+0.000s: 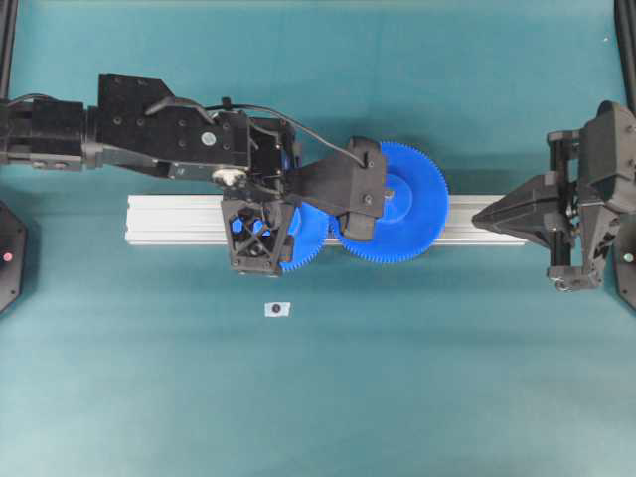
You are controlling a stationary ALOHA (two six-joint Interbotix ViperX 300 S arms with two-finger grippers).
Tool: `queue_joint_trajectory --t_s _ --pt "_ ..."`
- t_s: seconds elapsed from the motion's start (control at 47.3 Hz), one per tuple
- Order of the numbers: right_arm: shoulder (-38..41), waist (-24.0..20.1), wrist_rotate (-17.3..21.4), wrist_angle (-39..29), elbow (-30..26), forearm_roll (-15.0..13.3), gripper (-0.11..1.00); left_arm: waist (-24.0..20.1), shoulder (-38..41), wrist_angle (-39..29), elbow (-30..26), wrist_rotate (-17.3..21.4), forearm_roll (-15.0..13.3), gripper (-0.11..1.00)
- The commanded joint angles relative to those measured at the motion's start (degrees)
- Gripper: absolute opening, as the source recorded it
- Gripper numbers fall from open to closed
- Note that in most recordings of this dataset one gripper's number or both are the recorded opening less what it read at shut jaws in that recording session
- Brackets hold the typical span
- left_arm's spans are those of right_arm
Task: Insert the small gear onto the shaft.
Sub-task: 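Push the small gear onto the left shaft, meshing with the large gear, then open the left gripper and pull it back off the gear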
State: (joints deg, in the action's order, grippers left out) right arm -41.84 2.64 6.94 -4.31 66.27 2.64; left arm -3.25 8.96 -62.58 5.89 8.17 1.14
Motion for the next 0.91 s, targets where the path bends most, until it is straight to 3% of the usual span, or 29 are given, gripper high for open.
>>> queue_joint_trajectory --t_s 0.0,0.888 --pt "-0.09 0.09 0.70 0.44 -0.53 0.09 0.02 0.18 -2.29 0.00 -1.32 -0.18 0.09 0.81" --pt "-0.09 0.09 0.70 0.44 -0.53 0.09 0.02 0.26 -8.53 -1.67 -1.49 -1.23 0.09 0.81"
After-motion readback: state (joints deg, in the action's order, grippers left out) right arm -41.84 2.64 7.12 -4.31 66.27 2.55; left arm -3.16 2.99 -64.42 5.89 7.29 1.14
